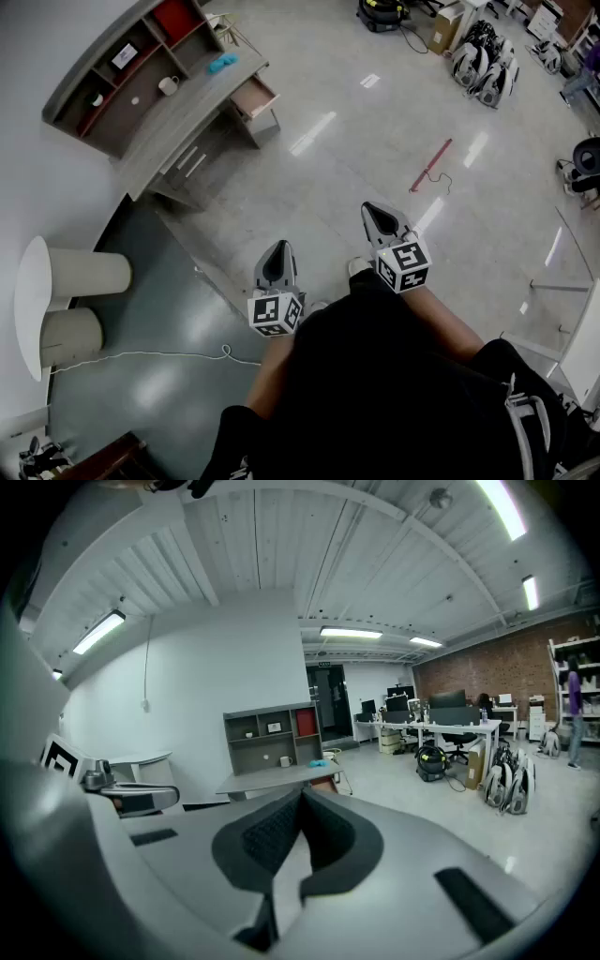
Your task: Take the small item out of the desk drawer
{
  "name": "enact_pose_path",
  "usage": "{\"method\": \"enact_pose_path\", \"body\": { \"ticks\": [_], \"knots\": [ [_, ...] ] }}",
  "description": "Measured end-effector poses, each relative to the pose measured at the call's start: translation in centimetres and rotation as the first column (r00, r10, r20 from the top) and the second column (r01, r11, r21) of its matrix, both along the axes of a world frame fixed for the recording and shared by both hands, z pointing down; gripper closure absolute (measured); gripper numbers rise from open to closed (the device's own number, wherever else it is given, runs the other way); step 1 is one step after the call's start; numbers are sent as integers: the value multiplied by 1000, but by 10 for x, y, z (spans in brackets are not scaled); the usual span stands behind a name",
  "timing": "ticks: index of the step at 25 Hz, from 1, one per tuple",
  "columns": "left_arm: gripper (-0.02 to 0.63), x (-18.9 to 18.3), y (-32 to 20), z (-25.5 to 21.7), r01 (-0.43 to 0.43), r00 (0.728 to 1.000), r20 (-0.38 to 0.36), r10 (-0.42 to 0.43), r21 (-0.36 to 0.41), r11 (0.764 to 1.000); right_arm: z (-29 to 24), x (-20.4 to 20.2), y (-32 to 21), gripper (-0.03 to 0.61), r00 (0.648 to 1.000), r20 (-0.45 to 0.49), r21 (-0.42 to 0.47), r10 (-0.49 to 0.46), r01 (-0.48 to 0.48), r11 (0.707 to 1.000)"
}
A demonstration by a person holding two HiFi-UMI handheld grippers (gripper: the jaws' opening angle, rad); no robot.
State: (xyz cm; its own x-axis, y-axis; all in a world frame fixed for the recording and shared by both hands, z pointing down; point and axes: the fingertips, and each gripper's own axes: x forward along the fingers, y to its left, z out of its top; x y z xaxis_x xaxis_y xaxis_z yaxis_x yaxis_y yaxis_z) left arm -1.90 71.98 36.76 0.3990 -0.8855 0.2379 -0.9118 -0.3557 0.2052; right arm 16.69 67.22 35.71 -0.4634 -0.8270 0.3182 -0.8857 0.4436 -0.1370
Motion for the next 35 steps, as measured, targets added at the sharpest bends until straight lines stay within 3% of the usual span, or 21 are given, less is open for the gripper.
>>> {"method": "enact_pose_path", "body": {
  "ticks": [4,10,22,23,25,27,30,35],
  "knots": [
    [594,-9,12,-3,-43,999,7,43,36,998,1,-24,22,580,1000,-2,24,-10,10,1000],
    [594,-20,13,6,-59,998,-28,59,19,998,11,-40,27,578,999,13,-2,33,-33,999],
    [593,-1,-35,-4,-17,999,-25,19,72,997,7,-11,-18,578,1000,-6,11,-29,29,1000],
    [592,-2,-39,-4,3,1000,-32,-1,73,997,7,-7,-22,568,1000,-10,10,-30,30,999],
    [580,-4,-47,-3,44,998,-38,-41,74,996,13,1,-29,488,999,-10,-17,-41,40,999],
    [481,0,-52,2,46,998,-36,-44,63,997,25,10,-34,424,999,-5,-60,-54,54,997],
    [388,11,-57,14,40,999,-29,-39,28,999,39,30,-40,339,999,-10,-96,-44,43,994],
    [345,27,-67,29,45,999,-27,-45,-11,999,50,60,-55,302,999,-14,-108,-31,29,994]
  ]
}}
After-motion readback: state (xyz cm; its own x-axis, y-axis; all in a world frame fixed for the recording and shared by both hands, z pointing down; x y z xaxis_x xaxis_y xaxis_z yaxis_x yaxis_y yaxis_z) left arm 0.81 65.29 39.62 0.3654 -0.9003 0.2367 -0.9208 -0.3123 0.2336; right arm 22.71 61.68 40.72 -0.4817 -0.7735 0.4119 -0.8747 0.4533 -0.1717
